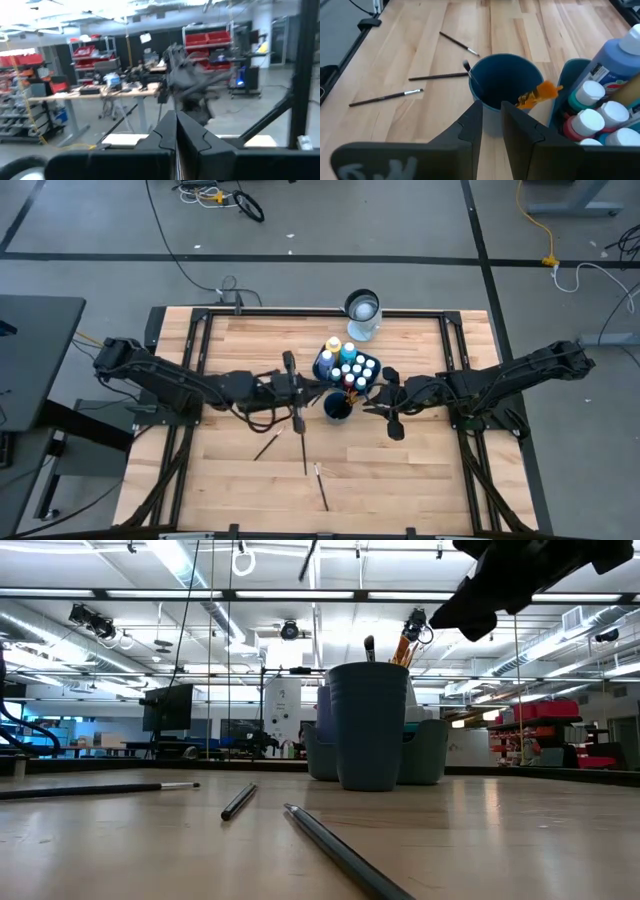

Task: Pick & Place Paint Supplies
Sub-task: Put the silver paint brush into the blue cup

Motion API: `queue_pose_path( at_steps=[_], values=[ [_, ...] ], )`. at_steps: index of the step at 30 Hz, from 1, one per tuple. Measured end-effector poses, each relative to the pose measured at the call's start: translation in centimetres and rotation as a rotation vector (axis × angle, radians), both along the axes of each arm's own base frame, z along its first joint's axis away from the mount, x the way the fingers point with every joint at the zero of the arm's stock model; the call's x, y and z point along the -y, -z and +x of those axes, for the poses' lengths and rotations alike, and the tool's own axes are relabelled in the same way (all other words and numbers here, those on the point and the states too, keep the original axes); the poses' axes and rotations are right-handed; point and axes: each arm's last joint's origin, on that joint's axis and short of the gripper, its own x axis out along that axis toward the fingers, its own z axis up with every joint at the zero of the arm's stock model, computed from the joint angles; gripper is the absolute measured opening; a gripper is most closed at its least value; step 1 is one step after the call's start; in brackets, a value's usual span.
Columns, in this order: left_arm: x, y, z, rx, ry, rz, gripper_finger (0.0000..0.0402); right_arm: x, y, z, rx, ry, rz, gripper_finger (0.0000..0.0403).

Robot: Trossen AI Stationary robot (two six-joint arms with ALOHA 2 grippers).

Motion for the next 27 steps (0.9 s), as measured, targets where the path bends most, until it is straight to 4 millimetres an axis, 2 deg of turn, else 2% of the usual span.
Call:
queue_pose_path(
  at_steps=[7,12,20,22,27],
  values=[
    [-1.0,4.1,4.0,0.066,-0.01,-0.003,0.0003,0.0,-0.2,0.1,0.018,0.0,0.003,0.0072],
    [-1.4,7.2,5.9,0.079,-0.059,-0.011,0.0004,0.0,-0.2,0.1,0.019,0.0,0.003,0.0072],
    [-1.2,12.0,7.1,-0.111,-0.278,-0.076,0.0011,0.0,-0.1,0.1,0.015,-0.004,-0.004,0.0072],
    [-1.2,12.6,7.0,-0.151,-0.318,-0.098,0.0012,0.0,-0.1,0.1,0.016,-0.004,-0.004,0.0072],
    [-1.0,13.5,7.0,-0.226,-0.288,-0.122,0.0014,0.0,-0.2,0.1,0.018,-0.004,-0.004,0.0072]
  ],
)
